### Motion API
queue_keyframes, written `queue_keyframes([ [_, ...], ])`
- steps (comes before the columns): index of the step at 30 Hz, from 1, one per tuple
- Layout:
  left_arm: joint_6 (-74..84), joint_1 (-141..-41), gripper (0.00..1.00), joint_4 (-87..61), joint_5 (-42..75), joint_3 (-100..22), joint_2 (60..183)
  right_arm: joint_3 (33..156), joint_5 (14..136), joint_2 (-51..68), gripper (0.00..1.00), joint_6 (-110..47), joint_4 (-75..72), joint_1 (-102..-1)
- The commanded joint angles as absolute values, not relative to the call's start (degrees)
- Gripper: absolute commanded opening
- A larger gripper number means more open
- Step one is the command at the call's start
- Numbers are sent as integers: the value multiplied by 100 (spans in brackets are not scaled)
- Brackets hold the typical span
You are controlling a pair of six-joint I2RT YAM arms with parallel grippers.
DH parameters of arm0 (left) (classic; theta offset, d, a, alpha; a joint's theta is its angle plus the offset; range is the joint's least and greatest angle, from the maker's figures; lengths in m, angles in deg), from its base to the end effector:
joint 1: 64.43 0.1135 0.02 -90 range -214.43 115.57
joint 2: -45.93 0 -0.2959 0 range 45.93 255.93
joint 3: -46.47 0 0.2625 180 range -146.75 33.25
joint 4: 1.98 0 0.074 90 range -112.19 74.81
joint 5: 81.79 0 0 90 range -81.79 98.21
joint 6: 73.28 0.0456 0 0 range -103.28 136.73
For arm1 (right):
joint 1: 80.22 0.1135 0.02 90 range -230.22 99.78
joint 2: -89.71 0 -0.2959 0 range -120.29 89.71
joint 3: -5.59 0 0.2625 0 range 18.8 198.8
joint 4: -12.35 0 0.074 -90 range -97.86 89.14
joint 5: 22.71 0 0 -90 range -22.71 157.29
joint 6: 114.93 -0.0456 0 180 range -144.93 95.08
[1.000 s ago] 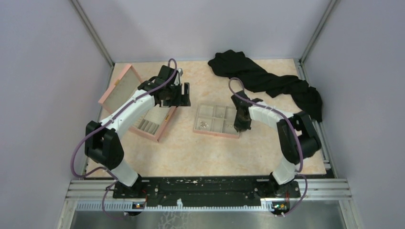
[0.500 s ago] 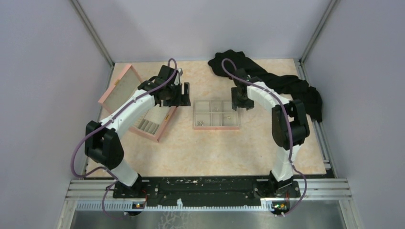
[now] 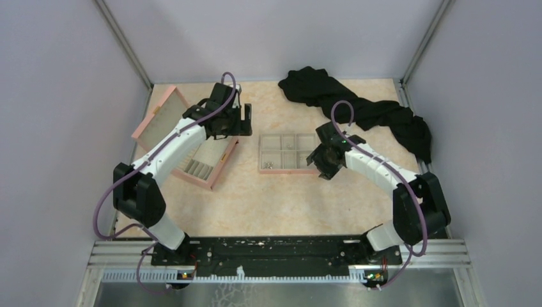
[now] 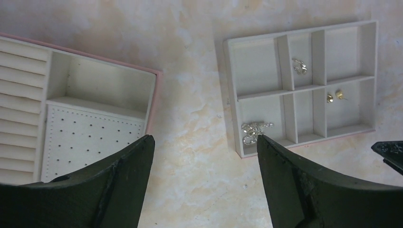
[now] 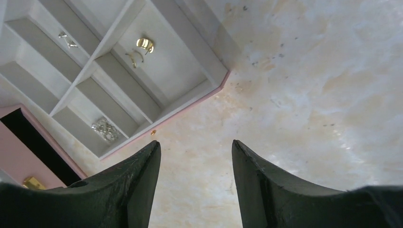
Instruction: Organize the mixed jewelry
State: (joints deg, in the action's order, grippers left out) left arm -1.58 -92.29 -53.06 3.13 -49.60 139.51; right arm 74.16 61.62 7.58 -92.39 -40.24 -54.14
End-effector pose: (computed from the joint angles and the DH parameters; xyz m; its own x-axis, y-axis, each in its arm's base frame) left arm 0.3376 -0.1739 0.3307 -0.7594 0.0477 -0.6488 0.1846 0.9721 -0.1446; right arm 0.2561 0.1203 0.2359 -0.6858 0.6876 -0.2385 0.6048 0.7207 0.3388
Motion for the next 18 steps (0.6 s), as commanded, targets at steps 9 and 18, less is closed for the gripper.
queue_keyframes([
  [9,170,-8901,87,-5060,-882,-4822,13036,7583,6335,-80,53,-10375,-3205,-5289],
  [18,-3,-8541,89,-5289,-1285,-4515,12503,7727,6319,-602,44,-10318,-3061,-5298],
])
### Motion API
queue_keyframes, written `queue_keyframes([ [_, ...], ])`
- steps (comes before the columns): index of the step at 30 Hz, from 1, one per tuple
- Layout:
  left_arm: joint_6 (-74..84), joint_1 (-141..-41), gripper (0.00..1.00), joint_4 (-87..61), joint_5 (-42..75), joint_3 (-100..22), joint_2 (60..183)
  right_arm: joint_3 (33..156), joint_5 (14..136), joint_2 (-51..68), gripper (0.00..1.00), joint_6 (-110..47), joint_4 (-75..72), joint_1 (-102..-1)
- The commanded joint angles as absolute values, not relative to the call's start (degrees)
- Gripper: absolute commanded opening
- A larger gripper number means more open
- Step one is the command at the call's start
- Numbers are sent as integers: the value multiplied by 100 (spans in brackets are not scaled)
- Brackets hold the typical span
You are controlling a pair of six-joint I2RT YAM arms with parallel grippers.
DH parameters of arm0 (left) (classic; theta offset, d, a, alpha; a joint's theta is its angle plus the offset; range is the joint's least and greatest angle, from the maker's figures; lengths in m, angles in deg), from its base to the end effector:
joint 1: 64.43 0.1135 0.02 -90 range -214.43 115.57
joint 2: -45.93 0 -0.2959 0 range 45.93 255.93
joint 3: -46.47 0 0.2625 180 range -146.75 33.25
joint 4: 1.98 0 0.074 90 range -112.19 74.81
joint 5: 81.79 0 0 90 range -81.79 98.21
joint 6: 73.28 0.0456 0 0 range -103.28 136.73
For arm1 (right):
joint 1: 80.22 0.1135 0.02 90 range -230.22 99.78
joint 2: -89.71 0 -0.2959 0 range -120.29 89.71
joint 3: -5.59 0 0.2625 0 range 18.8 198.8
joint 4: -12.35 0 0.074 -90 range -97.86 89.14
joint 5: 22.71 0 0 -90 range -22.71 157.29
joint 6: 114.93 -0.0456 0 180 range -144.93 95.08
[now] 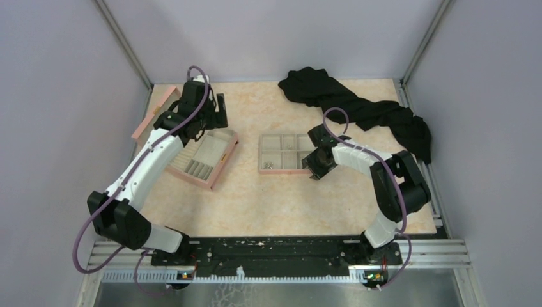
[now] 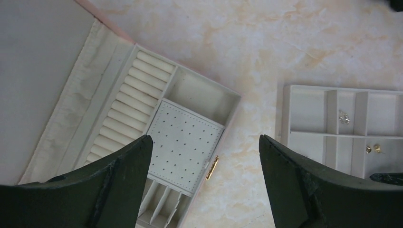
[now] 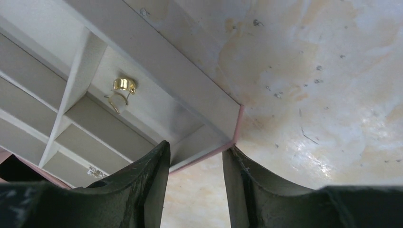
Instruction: Organize the mixed jewelry
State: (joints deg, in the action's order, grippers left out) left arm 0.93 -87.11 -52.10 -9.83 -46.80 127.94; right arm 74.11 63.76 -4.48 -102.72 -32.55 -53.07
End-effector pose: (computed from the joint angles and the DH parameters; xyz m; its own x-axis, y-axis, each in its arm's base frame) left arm 0.3078 -0.1133 0.3842 -0.5963 -0.0312 -0.8022 -0.0188 0.9995 -0.0249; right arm 0.2842 0.1426 0.1822 -0.6048 0.7862 -0.1271 0.7277 0.6104 0.3128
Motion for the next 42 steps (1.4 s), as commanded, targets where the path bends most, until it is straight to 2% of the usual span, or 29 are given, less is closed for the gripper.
queue_keyframes([
  [1,-26,-8476,89,-5289,-1252,-4496,12423,7744,6302,-635,43,-10288,-3048,-5298],
  [11,27,-8155,90,-5556,-1207,-4649,12223,7903,6161,-611,23,-9871,-3282,-5403],
  [16,27,-8157,90,-5618,-1052,-4724,12294,8025,6153,-629,7,-9392,-3410,-5612],
  [19,79,-8148,90,-5698,-934,-4880,12405,8221,6357,-740,0,-8598,-3434,-5838],
  [24,204,-8148,91,-6087,-728,-5463,12703,8855,6124,-1094,0,-7020,-4263,-6251],
  [30,395,-8087,91,-6529,-650,-5951,13085,9054,5704,-1114,0,-5909,-4500,-6473],
  [36,149,-8084,90,-6259,-348,-5074,13144,9084,5668,-1178,2,-5560,-4462,-6528],
  [39,-163,-8171,90,-6069,246,-4739,13297,9087,5745,-1185,5,-5539,-4420,-6528],
  [42,-325,-8383,89,-5827,313,-4444,13450,9077,5781,-1182,12,-5517,-4388,-6526],
])
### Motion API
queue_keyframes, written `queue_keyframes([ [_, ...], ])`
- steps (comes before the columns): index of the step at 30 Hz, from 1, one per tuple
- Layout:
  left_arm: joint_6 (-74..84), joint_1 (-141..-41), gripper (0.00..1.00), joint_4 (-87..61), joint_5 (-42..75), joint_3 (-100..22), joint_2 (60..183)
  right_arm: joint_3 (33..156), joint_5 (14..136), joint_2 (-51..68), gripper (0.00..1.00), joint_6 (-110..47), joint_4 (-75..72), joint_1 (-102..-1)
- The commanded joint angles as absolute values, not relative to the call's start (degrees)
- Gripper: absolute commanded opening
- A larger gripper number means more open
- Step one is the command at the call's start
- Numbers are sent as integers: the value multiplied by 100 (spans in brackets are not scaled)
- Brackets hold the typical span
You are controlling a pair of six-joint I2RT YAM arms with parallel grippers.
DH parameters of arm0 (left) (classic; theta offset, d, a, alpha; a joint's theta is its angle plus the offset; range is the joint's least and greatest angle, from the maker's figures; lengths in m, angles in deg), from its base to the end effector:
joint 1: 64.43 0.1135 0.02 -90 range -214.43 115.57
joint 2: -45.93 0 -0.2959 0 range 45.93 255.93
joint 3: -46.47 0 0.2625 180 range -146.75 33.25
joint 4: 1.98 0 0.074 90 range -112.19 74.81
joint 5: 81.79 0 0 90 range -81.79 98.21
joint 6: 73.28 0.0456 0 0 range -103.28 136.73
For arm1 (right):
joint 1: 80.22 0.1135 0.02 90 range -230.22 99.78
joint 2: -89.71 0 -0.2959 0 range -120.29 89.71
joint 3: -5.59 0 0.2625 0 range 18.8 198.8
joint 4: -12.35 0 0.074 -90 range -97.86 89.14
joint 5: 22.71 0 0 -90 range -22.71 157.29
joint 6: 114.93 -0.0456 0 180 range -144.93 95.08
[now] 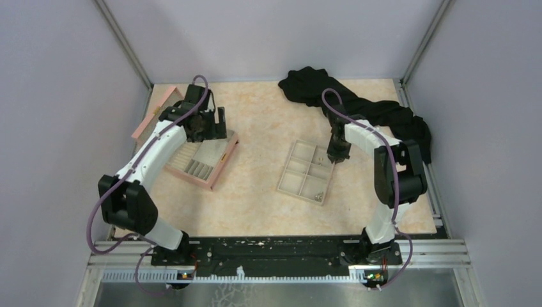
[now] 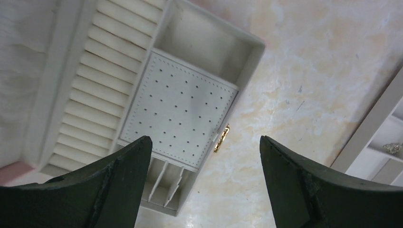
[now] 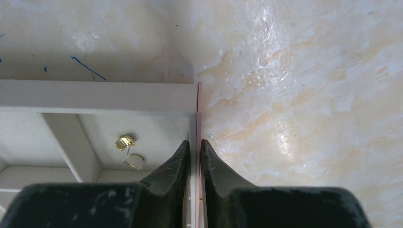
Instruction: Organize the mixed jewelry
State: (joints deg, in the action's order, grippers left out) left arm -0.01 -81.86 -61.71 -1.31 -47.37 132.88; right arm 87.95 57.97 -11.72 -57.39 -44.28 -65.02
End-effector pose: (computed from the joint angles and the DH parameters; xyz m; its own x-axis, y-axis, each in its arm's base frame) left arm 0.3235 -0.0937 0.3457 -0.7858 -0.0509 -0.6164 -0.0272 0.9985 -0.0477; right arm 0.3456 0.0862 0.2025 -0.9072 0.3024 -0.2926 0.3162 0.9487 0.0002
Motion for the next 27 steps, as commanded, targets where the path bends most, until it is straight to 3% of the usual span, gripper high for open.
queue_keyframes([
  [1,-353,-8449,89,-5755,330,-4390,13504,9071,5804,-1174,14,-5503,-4365,-6528],
  [20,236,-8762,64,-5006,21,-5300,15149,8847,5903,-1036,24,-5495,-4271,-6528],
  [27,304,-8772,40,-4971,44,-5405,15373,8805,5831,-1005,24,-5529,-4322,-6522],
])
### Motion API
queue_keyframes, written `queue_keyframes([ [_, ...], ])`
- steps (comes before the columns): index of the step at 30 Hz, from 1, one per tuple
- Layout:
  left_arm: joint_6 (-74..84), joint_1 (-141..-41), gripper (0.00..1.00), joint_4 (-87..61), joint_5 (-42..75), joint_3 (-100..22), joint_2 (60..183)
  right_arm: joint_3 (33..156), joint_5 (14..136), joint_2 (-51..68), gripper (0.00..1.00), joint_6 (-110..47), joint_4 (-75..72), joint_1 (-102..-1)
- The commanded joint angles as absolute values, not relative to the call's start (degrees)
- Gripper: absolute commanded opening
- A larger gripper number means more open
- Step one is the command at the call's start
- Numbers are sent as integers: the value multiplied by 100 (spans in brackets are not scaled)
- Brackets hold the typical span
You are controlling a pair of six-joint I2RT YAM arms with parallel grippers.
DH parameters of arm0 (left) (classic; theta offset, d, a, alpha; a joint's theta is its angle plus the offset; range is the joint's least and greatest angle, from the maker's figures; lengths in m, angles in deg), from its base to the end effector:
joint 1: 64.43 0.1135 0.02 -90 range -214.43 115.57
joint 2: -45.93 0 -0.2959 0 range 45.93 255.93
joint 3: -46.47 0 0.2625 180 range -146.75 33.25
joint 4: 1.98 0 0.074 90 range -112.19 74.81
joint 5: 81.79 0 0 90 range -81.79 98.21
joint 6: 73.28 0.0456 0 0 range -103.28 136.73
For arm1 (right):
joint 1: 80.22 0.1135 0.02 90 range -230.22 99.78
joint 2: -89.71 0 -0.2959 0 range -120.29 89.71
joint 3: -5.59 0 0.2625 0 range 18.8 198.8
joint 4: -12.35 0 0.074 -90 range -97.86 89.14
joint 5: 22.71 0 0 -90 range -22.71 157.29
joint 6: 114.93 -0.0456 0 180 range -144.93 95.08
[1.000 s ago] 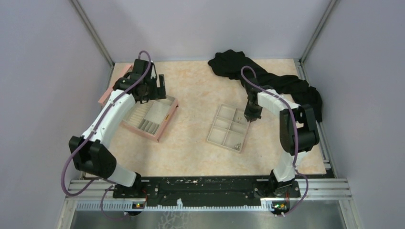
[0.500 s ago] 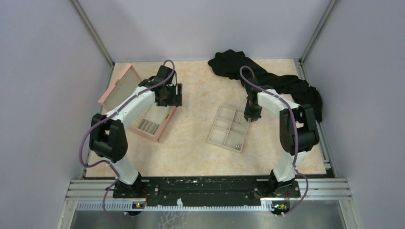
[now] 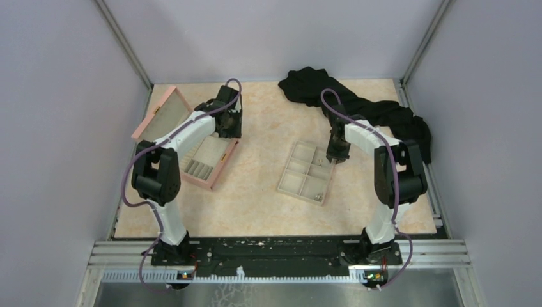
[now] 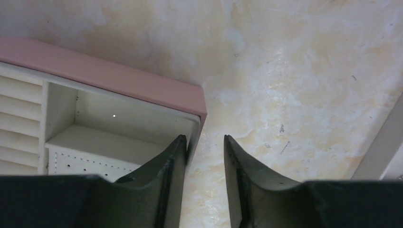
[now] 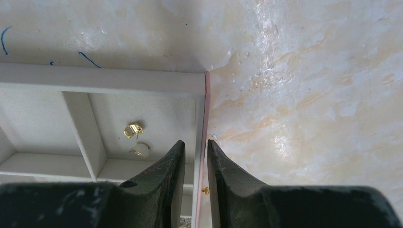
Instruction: Organize the mixed jewelry
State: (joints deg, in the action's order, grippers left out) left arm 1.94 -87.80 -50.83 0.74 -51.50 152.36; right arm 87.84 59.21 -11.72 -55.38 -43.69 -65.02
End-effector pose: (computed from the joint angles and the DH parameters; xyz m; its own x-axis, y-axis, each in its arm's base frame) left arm 0.3950 -0.1642 0.2584 -0.8309 0.0835 -0.5501 0.1209 0.9922 -0.0320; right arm 0.3462 0.0874 0.2021 -0.9184 0.2704 -0.2888 0.2789 0.9602 0.0121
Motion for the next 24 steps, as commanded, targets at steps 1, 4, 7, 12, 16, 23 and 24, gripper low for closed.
queue_keyframes([
  [1,302,-8772,34,-4987,70,-5417,15387,8793,5825,-989,24,-5533,-4333,-6534],
  [4,240,-8801,17,-4990,230,-5456,15459,8736,5925,-876,24,-5539,-4311,-6590],
  [7,61,-8922,5,-5029,466,-5587,15557,8595,6032,-700,26,-5523,-4271,-6678],
  [12,-377,-9350,0,-5069,738,-6002,15812,8339,6228,-330,36,-5490,-4153,-6767],
  [16,-797,-9680,0,-5054,992,-6509,16148,8122,6443,-80,36,-5571,-4117,-6773],
  [23,-1217,-10023,0,-5114,1309,-7449,16740,7659,6505,170,36,-5655,-3883,-6774],
  [24,-1257,-10084,0,-5088,1362,-7515,16800,7640,6488,153,36,-5643,-3853,-6774],
])
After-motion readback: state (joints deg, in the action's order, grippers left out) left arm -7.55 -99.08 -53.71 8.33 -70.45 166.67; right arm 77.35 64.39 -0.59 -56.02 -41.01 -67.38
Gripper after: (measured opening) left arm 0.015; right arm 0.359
